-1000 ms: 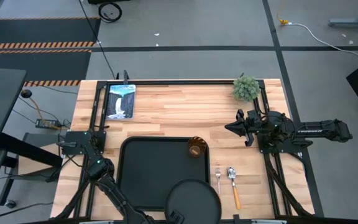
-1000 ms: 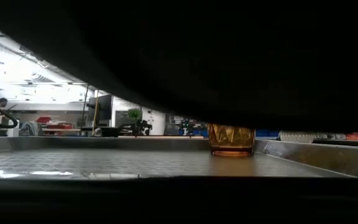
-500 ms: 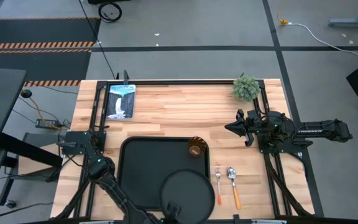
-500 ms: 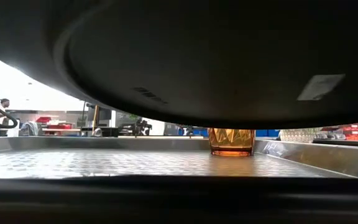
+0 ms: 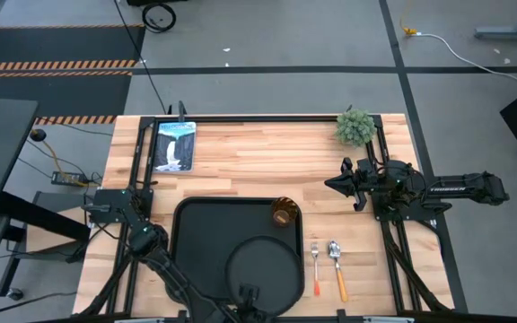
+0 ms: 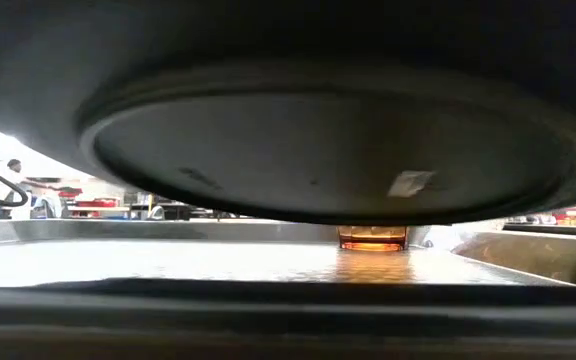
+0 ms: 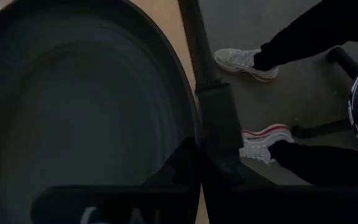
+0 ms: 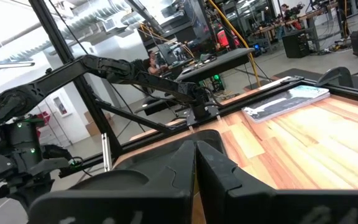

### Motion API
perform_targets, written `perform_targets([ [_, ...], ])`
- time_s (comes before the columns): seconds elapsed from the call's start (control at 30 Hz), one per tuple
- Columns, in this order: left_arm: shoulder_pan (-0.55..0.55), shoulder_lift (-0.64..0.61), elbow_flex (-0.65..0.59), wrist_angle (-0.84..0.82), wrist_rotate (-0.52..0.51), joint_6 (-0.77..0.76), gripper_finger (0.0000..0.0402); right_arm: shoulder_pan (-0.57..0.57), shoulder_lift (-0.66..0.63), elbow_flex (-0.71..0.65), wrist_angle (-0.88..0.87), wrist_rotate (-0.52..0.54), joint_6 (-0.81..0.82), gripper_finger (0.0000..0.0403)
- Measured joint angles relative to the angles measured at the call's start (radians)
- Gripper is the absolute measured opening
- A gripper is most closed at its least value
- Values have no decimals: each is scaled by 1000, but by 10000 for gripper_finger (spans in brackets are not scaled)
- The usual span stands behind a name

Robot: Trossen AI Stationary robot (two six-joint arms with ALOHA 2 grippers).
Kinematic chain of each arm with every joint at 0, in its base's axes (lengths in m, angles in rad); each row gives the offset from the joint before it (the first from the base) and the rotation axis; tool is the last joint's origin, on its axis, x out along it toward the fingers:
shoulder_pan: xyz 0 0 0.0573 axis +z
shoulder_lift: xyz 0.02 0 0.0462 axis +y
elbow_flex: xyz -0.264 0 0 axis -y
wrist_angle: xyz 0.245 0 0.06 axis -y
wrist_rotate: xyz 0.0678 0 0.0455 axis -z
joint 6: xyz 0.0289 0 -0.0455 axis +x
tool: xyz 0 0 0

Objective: Pick and place plate/cup/fork/spoon on tray
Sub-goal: Put the black plate on the bottom of the orange cup on the black tray

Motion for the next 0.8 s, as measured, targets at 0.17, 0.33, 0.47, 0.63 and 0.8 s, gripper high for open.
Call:
perform_targets([
  [0.17,5,0,0,-13,0,-43,16,0,0,0,0,0,0,20],
  [0.33,12,0,0,-39,-7,-98,16,0,0,0,0,0,0,20],
  [0.47,19,0,0,-73,-15,-130,16,0,0,0,0,0,0,20],
  [0.63,31,0,-7,-94,-17,-149,16,0,0,0,0,0,0,20],
  [0.8,46,0,-7,-99,-16,-155,18,0,0,0,0,0,0,20],
])
